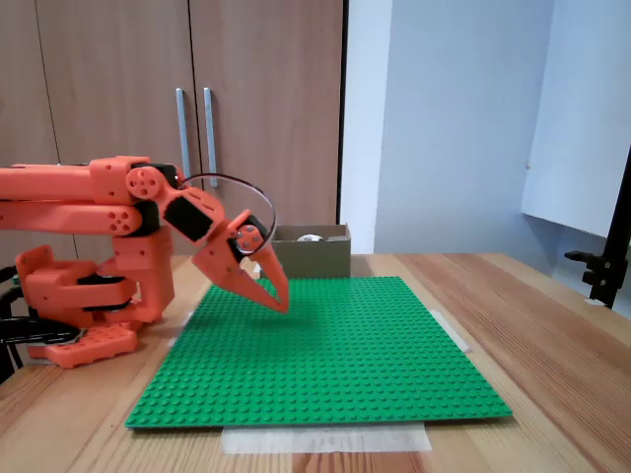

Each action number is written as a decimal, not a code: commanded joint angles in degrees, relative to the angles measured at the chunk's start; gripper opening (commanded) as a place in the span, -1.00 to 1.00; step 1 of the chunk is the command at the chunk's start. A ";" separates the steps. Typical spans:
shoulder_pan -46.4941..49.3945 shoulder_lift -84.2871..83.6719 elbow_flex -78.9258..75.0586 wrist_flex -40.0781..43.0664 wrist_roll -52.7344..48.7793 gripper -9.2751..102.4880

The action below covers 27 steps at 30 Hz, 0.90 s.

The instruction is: Pick the ball and put it in the box.

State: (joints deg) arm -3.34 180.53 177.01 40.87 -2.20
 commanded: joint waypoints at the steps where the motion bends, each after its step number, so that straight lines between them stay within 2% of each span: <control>1: 0.53 2.90 2.29 1.23 -0.88 -0.85; 27: 2.46 4.13 5.45 1.85 1.23 -0.85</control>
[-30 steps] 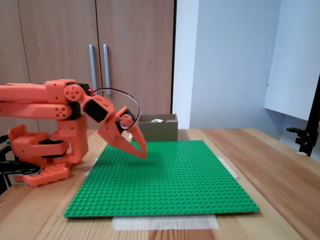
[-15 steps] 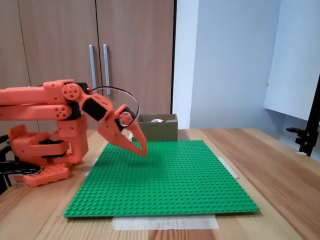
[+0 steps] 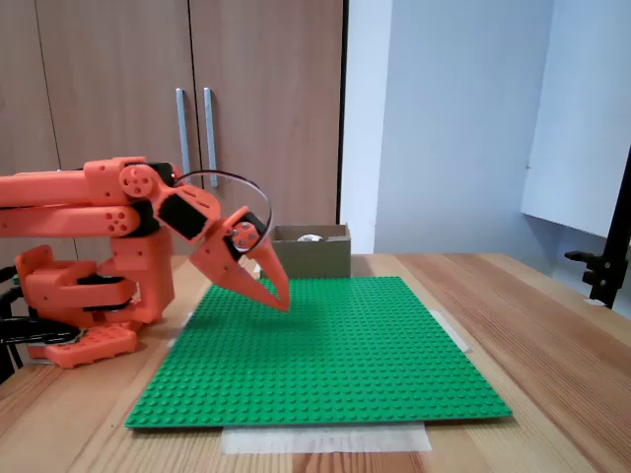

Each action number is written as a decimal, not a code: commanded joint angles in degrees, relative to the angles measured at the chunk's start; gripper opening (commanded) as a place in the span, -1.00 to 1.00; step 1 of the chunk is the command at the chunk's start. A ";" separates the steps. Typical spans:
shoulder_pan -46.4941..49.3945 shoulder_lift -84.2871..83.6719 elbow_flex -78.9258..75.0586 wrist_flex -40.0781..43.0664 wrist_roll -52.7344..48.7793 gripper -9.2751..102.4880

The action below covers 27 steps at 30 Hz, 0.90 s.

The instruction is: Pick the ball and put it in the box.

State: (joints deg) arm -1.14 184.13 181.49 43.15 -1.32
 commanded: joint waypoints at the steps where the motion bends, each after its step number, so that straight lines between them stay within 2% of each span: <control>1: 0.35 0.53 0.97 -0.44 0.62 -0.85; 27: 0.44 0.53 1.14 -0.53 1.05 -0.85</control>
